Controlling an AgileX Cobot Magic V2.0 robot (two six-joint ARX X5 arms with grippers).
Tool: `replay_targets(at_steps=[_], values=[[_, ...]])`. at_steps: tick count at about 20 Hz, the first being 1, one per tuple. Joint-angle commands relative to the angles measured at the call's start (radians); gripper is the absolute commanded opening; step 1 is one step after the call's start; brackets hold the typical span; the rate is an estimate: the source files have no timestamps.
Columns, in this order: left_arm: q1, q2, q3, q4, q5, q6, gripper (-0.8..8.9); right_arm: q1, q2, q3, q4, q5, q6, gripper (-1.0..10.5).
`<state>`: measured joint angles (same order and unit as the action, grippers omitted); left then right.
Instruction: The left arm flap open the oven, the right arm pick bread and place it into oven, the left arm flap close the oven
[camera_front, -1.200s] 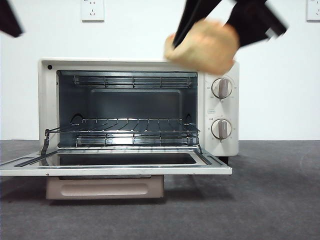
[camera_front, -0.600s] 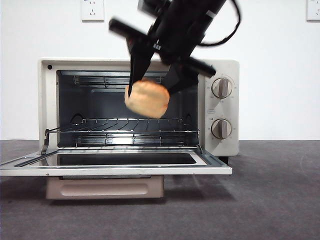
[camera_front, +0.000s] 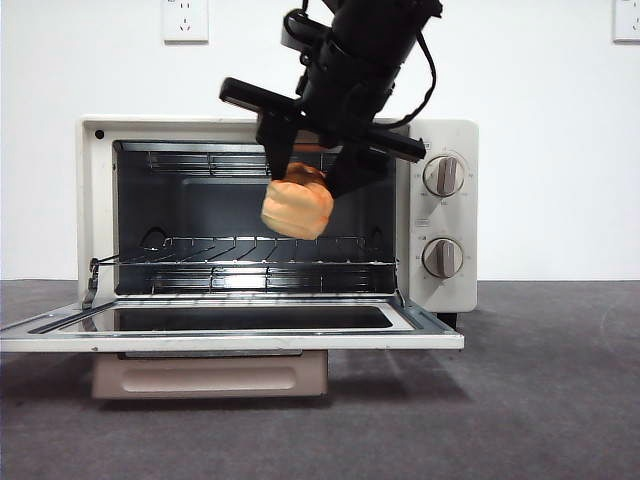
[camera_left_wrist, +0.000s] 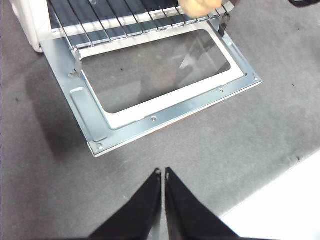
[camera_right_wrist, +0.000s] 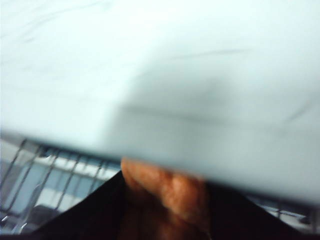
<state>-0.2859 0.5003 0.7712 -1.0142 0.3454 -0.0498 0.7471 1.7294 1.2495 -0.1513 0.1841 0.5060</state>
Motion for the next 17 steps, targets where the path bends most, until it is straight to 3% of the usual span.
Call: replay_targets(at_steps=[1,3,7,11,17], values=[[-0.002,-0.004,0.005,0.008,0.005,0.005,0.16,-0.007,0.039,0.022,0.014,0.008,0.034,2.2],[-0.002,-0.006,0.005,0.006,0.005,0.005,0.16,-0.018,0.055,0.022,0.016,0.008,0.038,2.9],[-0.002,-0.005,0.005,0.007,0.004,0.005,0.16,-0.019,0.061,0.022,0.016,0.008,0.037,3.0],[-0.002,-0.005,0.005,0.007,0.004,0.005,0.16,-0.018,0.061,0.022,0.015,0.007,0.037,4.6],[-0.002,-0.005,0.005,0.008,0.004,0.005,0.16,-0.008,0.032,0.022,-0.029,0.008,0.029,4.7]])
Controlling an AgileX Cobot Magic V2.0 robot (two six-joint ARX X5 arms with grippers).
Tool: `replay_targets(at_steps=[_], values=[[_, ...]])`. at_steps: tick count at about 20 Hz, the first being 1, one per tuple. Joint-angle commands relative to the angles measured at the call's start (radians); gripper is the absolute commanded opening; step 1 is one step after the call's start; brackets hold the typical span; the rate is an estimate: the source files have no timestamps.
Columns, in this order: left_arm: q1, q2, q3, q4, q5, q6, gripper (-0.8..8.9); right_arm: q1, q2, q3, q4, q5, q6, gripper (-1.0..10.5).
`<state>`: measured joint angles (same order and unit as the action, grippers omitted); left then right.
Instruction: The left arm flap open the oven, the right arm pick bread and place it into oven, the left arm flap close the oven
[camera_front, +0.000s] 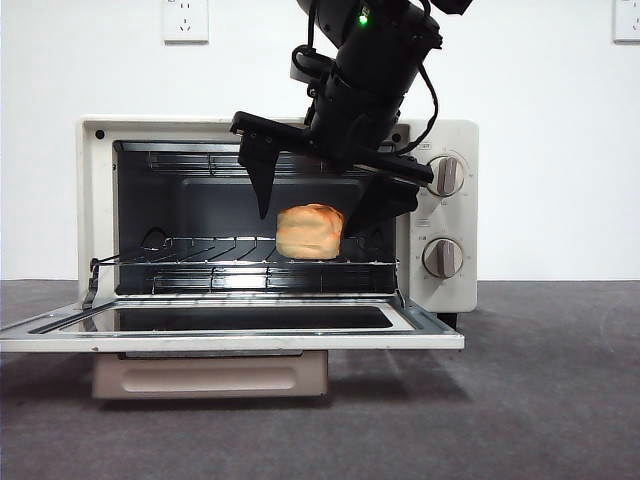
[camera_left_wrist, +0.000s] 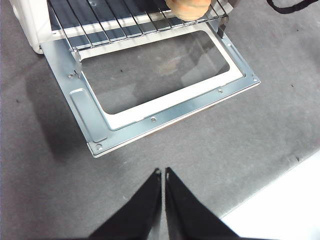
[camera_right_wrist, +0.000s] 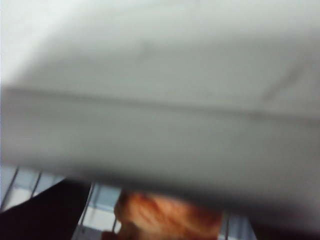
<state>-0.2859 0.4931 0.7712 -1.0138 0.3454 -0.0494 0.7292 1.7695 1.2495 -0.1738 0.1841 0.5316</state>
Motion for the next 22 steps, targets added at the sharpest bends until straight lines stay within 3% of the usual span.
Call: replay_targets(at_steps=[1,8,13,18,22], values=[[-0.002,0.002,0.005,0.009,0.004,0.005,0.16,0.014,-0.020,0.022,-0.016,0.021,-0.007,4.7],[-0.002,0.002,0.005,0.016,0.003,0.004,0.16,0.063,-0.158,0.022,-0.188,0.026,-0.058,4.7],[-0.002,0.003,0.005,0.111,-0.035,-0.055,0.16,0.140,-0.335,0.022,-0.321,0.027,-0.221,4.7],[-0.002,0.064,0.005,0.208,-0.039,-0.102,0.16,0.143,-0.529,0.022,-0.514,0.027,-0.392,4.6],[-0.002,0.178,0.005,0.304,-0.060,-0.132,0.16,0.136,-0.633,0.018,-0.686,0.025,-0.432,4.6]])
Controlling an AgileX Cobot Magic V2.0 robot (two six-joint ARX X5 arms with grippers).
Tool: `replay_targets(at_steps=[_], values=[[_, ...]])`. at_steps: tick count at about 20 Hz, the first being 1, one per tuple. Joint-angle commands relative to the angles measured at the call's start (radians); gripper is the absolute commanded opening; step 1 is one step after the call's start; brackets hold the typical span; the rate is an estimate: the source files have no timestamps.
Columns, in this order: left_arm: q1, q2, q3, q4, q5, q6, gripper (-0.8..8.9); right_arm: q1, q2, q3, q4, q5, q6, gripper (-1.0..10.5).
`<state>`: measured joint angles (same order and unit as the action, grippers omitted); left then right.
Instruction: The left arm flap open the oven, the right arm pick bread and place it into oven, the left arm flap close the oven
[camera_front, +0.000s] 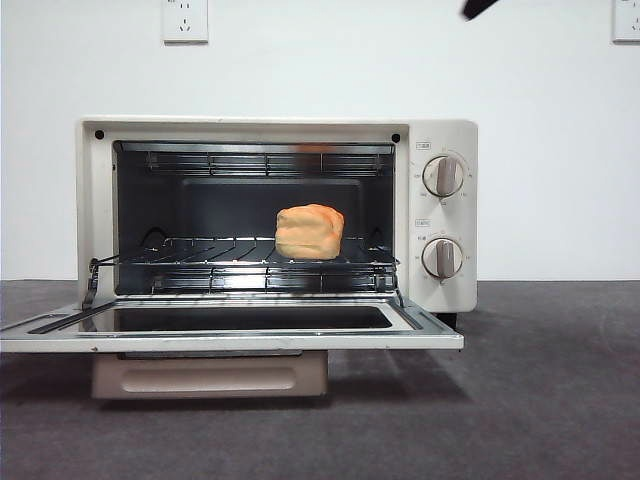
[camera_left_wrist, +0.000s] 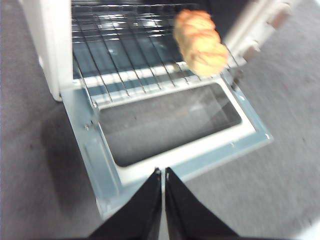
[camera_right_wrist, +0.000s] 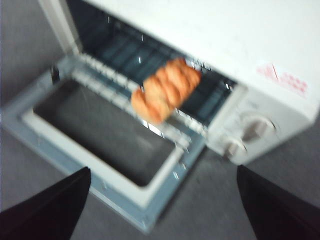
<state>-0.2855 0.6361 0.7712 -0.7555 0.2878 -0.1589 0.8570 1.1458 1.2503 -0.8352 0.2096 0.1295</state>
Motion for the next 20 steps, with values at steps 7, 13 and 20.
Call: replay_targets(at_steps=[7,13,20], values=[[0.008,0.171,-0.043,0.224,0.034,-0.096,0.14,0.008,-0.213,-0.091,-0.063,-0.061,-0.030,4.6],[0.119,0.174,-0.246,0.432,0.094,-0.210,0.14,0.008,-0.333,-0.123,-0.118,-0.061,-0.010,4.6],[0.266,0.227,-0.370,0.524,0.108,-0.212,0.14,0.009,-0.364,-0.123,-0.140,-0.063,0.016,4.6]])
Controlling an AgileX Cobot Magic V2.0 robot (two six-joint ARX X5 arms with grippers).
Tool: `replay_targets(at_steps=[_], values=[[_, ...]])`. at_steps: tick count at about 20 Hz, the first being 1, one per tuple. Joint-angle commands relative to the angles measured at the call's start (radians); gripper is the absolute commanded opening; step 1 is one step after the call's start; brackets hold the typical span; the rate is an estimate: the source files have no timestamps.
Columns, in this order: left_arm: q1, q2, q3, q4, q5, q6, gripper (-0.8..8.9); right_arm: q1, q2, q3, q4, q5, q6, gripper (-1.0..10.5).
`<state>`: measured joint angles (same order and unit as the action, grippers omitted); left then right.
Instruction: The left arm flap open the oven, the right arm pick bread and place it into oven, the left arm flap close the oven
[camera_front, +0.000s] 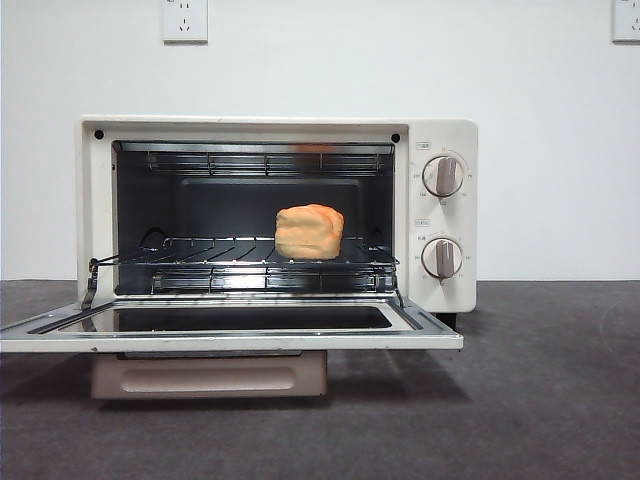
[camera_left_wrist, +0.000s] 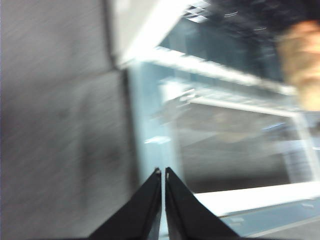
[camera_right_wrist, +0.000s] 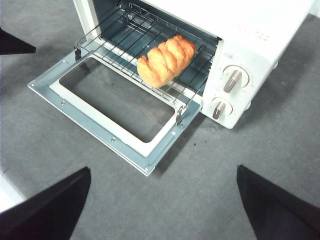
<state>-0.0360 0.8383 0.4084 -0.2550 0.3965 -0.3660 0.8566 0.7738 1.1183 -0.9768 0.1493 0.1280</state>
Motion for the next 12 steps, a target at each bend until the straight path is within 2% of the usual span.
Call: replay_targets(at_steps=[1,7,12], values=[[0.028,0.047,-0.008,0.035,0.000,0.007,0.14,0.009,0.009,0.009,0.001,-0.003,0.017,4.6],[0.042,0.235,-0.008,0.146,0.010,0.037,0.14,0.010,0.009,0.009,0.002,-0.003,0.018,4.6],[0.042,0.373,-0.008,0.241,0.090,0.040,0.14,0.010,0.009,0.009,0.003,-0.003,0.021,4.6]])
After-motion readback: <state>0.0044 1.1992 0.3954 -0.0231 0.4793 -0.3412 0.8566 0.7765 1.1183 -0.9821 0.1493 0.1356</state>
